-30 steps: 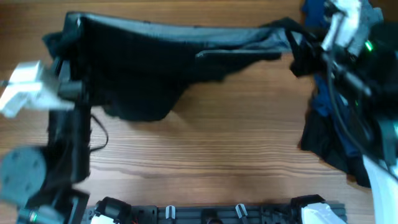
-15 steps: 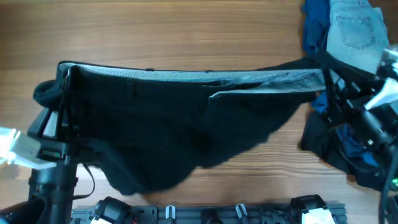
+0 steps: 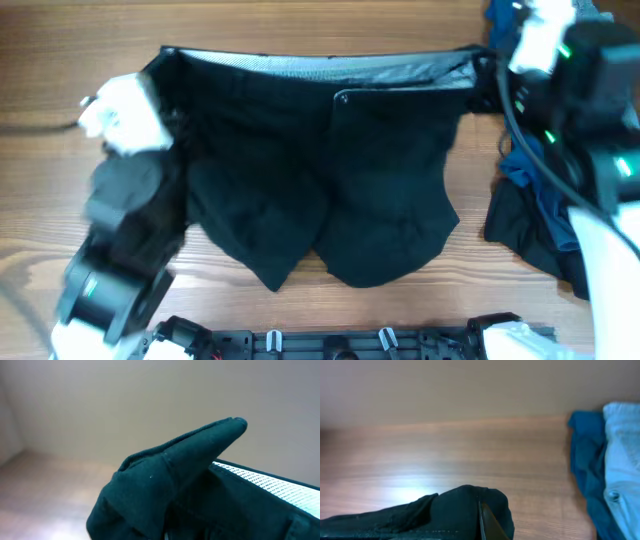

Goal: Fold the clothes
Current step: 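Lay the shorts flat on the table, waistband toward the far side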

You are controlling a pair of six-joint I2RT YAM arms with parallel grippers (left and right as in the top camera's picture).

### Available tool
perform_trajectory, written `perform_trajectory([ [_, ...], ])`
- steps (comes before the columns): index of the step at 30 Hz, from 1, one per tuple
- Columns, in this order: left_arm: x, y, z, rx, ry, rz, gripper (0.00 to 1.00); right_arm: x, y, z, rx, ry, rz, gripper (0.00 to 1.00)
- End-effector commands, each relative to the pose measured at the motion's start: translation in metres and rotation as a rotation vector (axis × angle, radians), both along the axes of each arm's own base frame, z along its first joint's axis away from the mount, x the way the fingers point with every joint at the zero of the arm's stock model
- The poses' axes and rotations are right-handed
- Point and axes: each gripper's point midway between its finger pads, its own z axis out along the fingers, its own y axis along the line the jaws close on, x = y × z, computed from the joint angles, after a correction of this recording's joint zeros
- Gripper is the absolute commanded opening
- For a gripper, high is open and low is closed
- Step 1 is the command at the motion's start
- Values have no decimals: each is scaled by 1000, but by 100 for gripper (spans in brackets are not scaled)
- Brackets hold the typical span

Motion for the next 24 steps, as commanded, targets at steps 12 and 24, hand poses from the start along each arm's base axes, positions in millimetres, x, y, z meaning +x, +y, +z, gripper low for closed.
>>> perform_trajectory([
  [12, 144, 38, -185, 24, 328, 370, 4, 152, -3, -188, -73, 209, -78, 4],
  [24, 204, 39, -236, -35, 204, 396, 14, 226, 6, -244, -23, 37, -102, 19],
])
